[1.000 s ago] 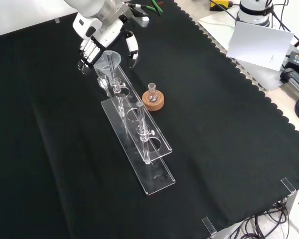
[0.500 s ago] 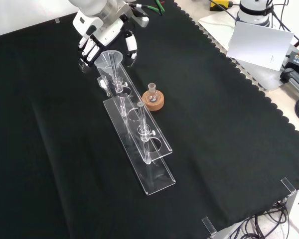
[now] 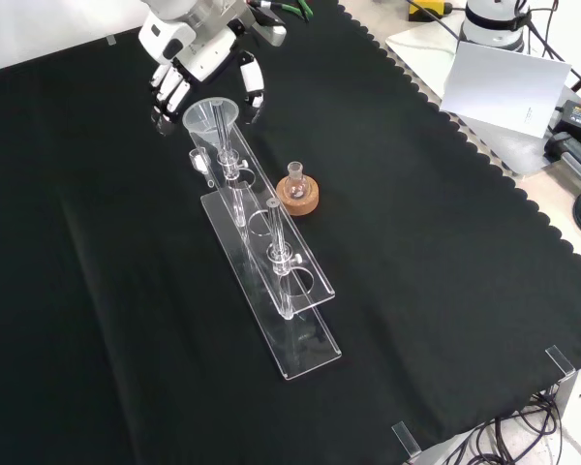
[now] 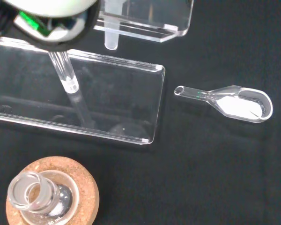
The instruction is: Pick up the funnel from the transparent funnel stand.
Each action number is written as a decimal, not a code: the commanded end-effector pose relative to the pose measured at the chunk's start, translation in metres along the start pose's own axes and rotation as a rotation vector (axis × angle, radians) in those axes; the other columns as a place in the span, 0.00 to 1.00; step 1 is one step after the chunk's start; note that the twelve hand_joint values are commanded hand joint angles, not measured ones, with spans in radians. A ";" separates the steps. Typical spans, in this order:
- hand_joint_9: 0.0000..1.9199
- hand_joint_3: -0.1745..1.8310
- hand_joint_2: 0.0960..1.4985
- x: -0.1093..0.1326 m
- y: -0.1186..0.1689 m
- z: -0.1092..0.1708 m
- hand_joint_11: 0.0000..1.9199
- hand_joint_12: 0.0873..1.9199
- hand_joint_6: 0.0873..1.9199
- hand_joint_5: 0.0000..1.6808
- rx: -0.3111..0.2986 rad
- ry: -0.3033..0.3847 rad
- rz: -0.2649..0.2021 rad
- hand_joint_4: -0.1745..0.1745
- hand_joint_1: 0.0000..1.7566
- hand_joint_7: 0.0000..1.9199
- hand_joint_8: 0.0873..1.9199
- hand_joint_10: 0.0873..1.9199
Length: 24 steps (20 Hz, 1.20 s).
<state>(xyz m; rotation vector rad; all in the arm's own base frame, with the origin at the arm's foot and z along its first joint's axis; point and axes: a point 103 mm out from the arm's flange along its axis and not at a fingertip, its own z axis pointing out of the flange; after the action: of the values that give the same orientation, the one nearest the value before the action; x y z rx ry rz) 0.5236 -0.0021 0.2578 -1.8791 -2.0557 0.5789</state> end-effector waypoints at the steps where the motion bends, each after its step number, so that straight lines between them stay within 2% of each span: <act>1: 0.22 0.40 0.31 -0.008 0.001 0.003 0.06 0.79 0.00 0.15 0.001 0.028 -0.013 0.47 0.48 0.00 0.31 0.34; 3: 0.22 0.40 0.31 -0.004 0.001 0.003 0.06 0.79 0.00 0.15 0.006 0.038 -0.030 0.46 0.48 0.00 0.31 0.34; 4: 0.23 0.40 0.31 -0.002 0.002 0.003 0.06 0.79 0.00 0.15 0.007 0.039 -0.029 0.46 0.48 0.01 0.32 0.34; 5: 0.23 0.40 0.31 0.005 0.004 0.003 0.06 0.79 0.00 0.15 0.006 -0.003 -0.016 0.46 0.48 0.01 0.32 0.34; 6: 0.23 0.40 0.31 0.000 0.007 0.006 0.06 0.79 0.00 0.15 0.009 0.012 -0.011 0.46 0.48 0.01 0.32 0.34; 7: 0.24 0.40 0.31 -0.003 0.007 0.006 0.06 0.79 0.00 0.15 -0.001 0.037 -0.022 0.46 0.48 0.01 0.32 0.33; 8: 0.24 0.40 0.31 -0.003 0.007 0.007 0.06 0.79 0.00 0.15 -0.010 0.036 -0.058 0.46 0.47 0.01 0.32 0.33; 9: 0.24 0.40 0.31 -0.003 0.007 0.007 0.06 0.79 0.00 0.15 -0.003 0.019 -0.064 0.46 0.47 0.01 0.33 0.33; 11: 0.25 0.40 0.31 -0.005 0.004 0.005 0.06 0.79 0.00 0.16 -0.004 0.032 -0.066 0.46 0.47 0.01 0.33 0.33; 12: 0.27 0.40 0.31 -0.005 0.004 0.005 0.07 0.78 0.00 0.17 -0.020 0.029 -0.039 0.45 0.47 0.03 0.34 0.32; 13: 0.31 0.40 0.32 -0.004 0.003 0.003 0.08 0.78 0.00 0.21 -0.071 0.012 -0.038 0.45 0.48 0.08 0.34 0.31; 14: 0.37 0.40 0.34 -0.003 0.002 0.001 0.11 0.76 0.06 0.31 -0.134 0.009 -0.010 0.47 0.48 0.18 0.35 0.30; 15: 0.45 0.39 0.36 0.000 -0.001 0.000 0.15 0.74 0.18 0.41 -0.211 -0.013 0.002 0.51 0.48 0.30 0.38 0.29; 17: 0.55 0.39 0.39 0.004 -0.005 -0.001 0.21 0.70 0.34 0.53 -0.285 -0.041 0.013 0.58 0.49 0.45 0.42 0.29; 18: 0.58 0.36 0.45 0.007 -0.009 -0.007 0.24 0.68 0.40 0.57 -0.321 -0.066 0.017 0.74 0.53 0.49 0.44 0.29; 19: 0.61 0.33 0.50 0.009 -0.012 -0.012 0.26 0.67 0.44 0.60 -0.325 -0.084 0.015 0.86 0.56 0.52 0.45 0.29; 20: 0.62 0.31 0.53 0.011 -0.016 -0.019 0.27 0.66 0.46 0.61 -0.320 -0.101 0.014 0.93 0.57 0.54 0.45 0.29; 22: 0.64 0.29 0.55 0.009 -0.025 -0.030 0.29 0.66 0.47 0.62 -0.321 -0.109 0.019 0.99 0.59 0.55 0.45 0.30; 24: 0.64 0.28 0.57 0.004 -0.039 -0.039 0.29 0.65 0.48 0.62 -0.324 -0.109 0.029 1.00 0.59 0.55 0.46 0.30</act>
<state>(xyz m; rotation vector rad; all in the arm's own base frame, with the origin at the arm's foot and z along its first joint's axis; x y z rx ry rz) 0.5166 0.0038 0.2808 -2.0598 -2.2935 0.3620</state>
